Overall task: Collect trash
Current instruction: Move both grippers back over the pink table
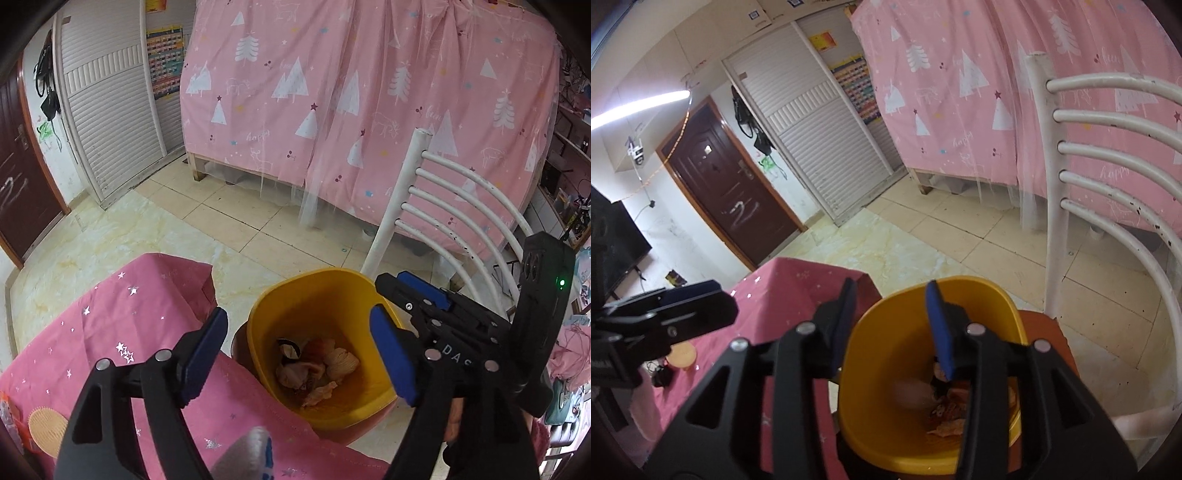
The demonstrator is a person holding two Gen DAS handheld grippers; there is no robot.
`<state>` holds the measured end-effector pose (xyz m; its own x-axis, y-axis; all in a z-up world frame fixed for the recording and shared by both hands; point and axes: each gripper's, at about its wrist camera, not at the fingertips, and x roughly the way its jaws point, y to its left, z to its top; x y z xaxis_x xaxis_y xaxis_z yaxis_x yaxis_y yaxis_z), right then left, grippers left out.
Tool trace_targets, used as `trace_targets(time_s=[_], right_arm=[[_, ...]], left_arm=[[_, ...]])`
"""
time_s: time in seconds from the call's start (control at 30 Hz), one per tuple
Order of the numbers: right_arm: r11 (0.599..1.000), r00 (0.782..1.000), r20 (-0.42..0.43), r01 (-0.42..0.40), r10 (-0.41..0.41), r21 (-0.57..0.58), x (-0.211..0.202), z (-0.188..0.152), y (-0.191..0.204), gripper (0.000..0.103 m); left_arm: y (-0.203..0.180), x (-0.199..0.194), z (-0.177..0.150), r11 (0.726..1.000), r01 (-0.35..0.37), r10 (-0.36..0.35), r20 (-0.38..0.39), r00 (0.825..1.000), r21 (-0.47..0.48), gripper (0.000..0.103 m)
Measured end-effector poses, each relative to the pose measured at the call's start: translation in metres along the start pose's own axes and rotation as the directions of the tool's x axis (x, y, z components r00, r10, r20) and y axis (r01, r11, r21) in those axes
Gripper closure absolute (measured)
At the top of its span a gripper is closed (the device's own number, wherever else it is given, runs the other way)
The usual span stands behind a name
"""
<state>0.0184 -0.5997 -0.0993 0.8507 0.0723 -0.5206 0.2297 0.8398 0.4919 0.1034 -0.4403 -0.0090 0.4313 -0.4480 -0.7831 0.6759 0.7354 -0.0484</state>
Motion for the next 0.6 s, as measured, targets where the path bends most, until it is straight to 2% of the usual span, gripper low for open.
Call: trace_targets(time_s=[0.3, 0.37, 0.5, 0.6], right_arm=[[0.998, 0.999, -0.022, -0.026, 0.025, -0.063, -0.002, -0.006, 0.029, 0.056], [0.996, 0.999, -0.031, -0.041, 0.039, -0.079, -0.003, -0.01, 0.039, 0.045], [0.991, 0.997, -0.037, -0.066, 0.062, -0.116, -0.005, -0.012, 0.062, 0.038], [0.983, 0.995, -0.043, -0.095, 0.089, -0.16, -0.007, -0.014, 0.088, 0.032]], left_arm=[[0.024, -0.023, -0.013, 0.997, 0.012, -0.011, 0.015, 1.0, -0.074, 0.032], [0.035, -0.033, -0.018, 0.995, 0.015, -0.012, 0.029, 1.0, -0.101, 0.031], [0.059, -0.052, -0.03, 0.983, 0.021, -0.011, 0.057, 0.998, -0.18, 0.032], [0.075, -0.07, -0.04, 0.979, -0.01, 0.028, 0.084, 0.996, -0.205, 0.032]])
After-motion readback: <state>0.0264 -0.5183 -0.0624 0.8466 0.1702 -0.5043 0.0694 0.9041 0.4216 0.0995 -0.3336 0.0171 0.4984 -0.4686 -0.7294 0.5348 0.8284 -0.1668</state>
